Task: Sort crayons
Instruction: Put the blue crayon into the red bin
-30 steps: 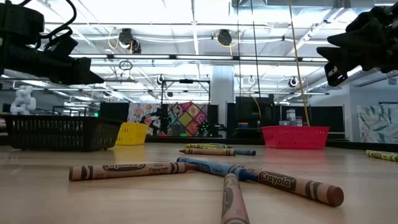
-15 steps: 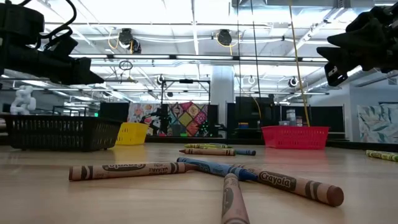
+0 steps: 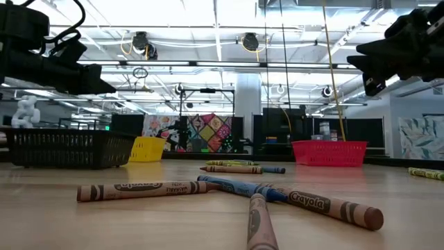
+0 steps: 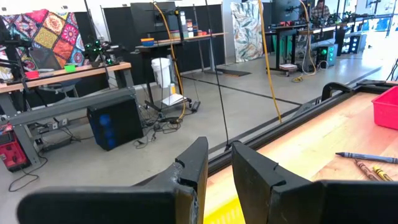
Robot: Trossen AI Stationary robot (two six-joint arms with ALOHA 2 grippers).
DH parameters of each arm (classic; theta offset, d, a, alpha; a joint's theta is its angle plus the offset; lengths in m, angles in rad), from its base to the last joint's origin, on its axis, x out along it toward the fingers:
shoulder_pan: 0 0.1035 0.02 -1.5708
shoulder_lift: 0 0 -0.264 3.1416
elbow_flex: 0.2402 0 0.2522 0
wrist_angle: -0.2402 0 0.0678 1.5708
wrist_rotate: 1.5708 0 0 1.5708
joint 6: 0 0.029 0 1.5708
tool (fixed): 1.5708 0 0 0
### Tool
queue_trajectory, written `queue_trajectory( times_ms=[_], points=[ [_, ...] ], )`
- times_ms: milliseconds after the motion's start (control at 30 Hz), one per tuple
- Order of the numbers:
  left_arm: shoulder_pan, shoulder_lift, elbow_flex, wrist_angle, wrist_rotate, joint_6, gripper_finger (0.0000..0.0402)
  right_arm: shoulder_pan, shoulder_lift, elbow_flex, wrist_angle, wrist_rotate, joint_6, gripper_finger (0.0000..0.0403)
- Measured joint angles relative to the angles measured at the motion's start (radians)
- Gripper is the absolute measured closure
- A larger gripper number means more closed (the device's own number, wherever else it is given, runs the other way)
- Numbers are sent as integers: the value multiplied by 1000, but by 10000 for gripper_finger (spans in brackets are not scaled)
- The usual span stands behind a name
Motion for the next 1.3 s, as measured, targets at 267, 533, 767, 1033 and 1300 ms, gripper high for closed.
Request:
queue_trajectory(
  times_ms=[267, 533, 767, 1033, 1300],
  points=[
    [0, 0, 0, 0, 0, 0, 322, 0, 0, 0, -3, 0, -139, 293],
    [0, 0, 0, 0, 0, 0, 322, 0, 0, 0, -5, 0, -178, 293],
    [0, 0, 0, 0, 0, 0, 322, 0, 0, 0, -5, -2, -207, 293],
    [0, 0, 0, 0, 0, 0, 322, 0, 0, 0, -10, 1, -153, 293],
    [0, 0, 0, 0, 0, 0, 322, 0, 0, 0, 5, 2, -168, 293]
  ],
)
